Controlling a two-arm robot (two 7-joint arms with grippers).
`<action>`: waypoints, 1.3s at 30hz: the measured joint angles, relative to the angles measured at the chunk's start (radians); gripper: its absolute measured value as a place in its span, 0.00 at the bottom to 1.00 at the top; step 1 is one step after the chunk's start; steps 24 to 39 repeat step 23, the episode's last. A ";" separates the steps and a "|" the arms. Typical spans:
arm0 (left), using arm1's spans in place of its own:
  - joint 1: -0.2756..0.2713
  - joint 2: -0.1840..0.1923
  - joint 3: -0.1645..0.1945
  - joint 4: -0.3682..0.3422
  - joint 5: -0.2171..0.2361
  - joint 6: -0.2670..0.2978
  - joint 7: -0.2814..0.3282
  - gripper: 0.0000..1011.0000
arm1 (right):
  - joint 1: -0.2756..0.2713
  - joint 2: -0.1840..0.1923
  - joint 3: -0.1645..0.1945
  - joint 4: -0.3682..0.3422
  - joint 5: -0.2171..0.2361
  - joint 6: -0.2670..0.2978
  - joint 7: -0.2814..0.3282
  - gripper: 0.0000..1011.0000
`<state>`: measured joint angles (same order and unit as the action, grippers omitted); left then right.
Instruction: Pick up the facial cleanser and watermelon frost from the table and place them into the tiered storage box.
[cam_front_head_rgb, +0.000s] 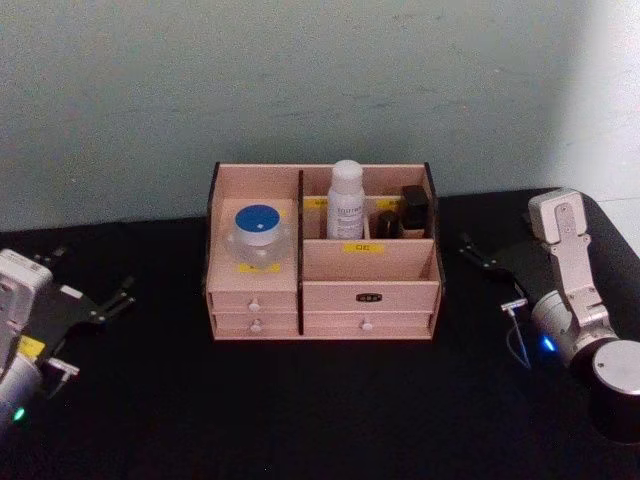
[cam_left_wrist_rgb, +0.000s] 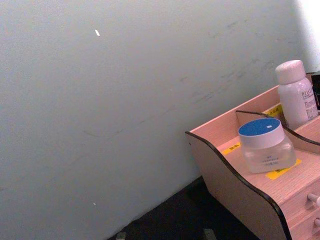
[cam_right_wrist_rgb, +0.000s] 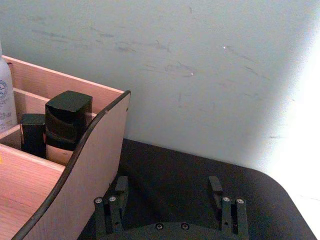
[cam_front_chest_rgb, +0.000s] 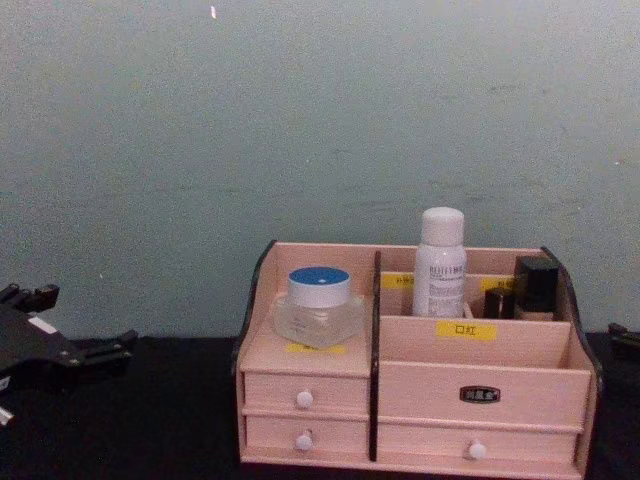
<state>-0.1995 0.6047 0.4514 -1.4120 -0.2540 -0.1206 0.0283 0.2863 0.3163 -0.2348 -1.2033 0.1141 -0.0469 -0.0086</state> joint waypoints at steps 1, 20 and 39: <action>0.000 0.000 0.000 0.000 0.000 0.000 0.000 0.99 | 0.000 0.000 0.000 0.000 0.000 0.000 0.000 0.99; 0.000 0.000 0.000 0.000 0.000 0.000 0.000 0.99 | 0.000 0.000 0.000 0.000 0.000 0.000 0.000 0.99; 0.000 0.000 0.000 0.000 0.000 0.000 0.000 0.99 | 0.000 0.000 0.000 0.000 0.000 0.000 0.000 0.99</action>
